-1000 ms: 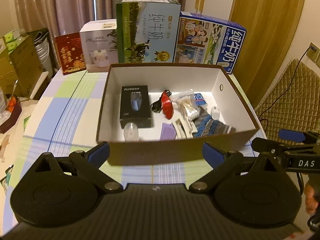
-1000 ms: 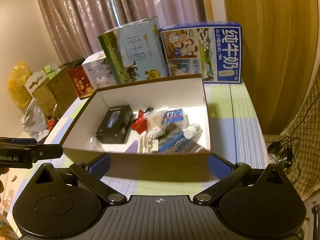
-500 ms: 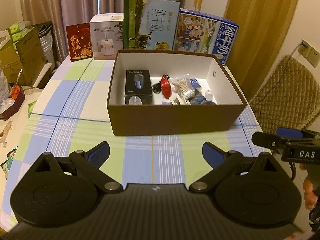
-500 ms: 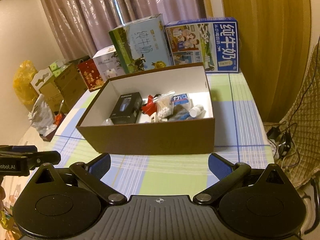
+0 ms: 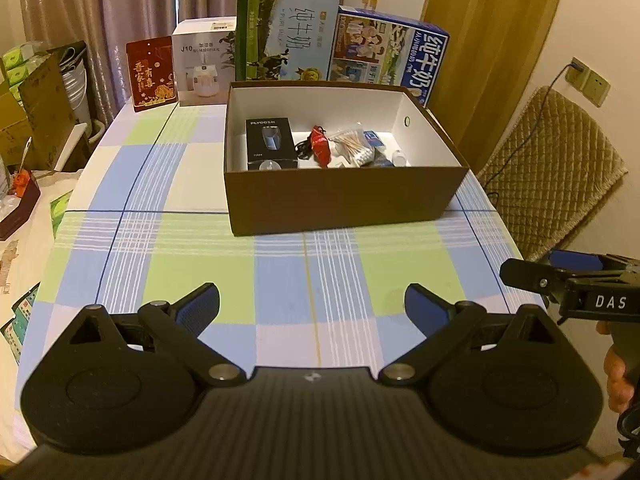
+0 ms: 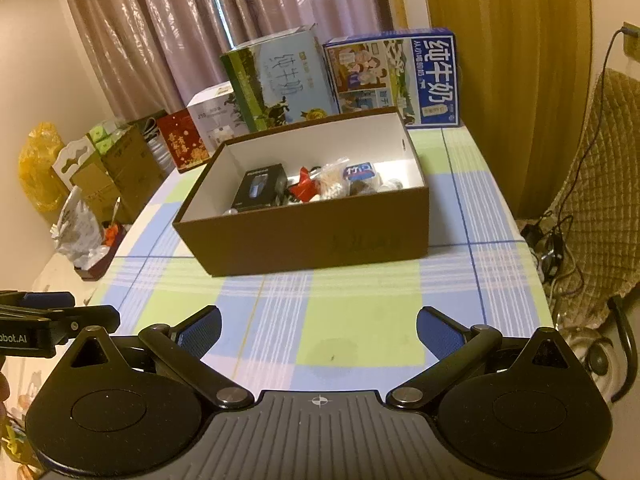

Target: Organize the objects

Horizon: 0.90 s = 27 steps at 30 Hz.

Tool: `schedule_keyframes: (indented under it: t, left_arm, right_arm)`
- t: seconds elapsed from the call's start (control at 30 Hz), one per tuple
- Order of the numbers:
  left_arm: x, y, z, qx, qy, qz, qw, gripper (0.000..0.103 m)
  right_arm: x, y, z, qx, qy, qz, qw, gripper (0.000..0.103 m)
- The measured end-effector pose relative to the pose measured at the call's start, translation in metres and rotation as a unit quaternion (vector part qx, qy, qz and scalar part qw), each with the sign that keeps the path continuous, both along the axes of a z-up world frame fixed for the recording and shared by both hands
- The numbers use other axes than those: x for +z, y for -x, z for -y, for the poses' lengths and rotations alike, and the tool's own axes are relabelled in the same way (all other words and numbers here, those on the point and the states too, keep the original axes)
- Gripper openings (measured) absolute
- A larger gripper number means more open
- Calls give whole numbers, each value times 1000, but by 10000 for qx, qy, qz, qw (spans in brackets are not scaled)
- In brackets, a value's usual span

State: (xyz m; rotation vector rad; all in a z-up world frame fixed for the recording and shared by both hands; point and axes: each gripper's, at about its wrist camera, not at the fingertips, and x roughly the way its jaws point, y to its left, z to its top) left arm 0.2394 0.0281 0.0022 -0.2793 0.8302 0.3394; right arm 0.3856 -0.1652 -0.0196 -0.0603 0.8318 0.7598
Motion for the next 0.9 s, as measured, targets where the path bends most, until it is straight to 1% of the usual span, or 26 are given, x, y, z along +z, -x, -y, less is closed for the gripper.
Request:
schedule_keyframes:
  t: [0.43,0.9]
  left_arm:
    - [0,42,7,-171,56,46,9998,98]
    - [-5,66,12,-210,95,47,9997,98]
  right_arm:
    - [1,51,5,-61,132,38,9999,101]
    - [-2,76,6,-62,202,52,9998,101]
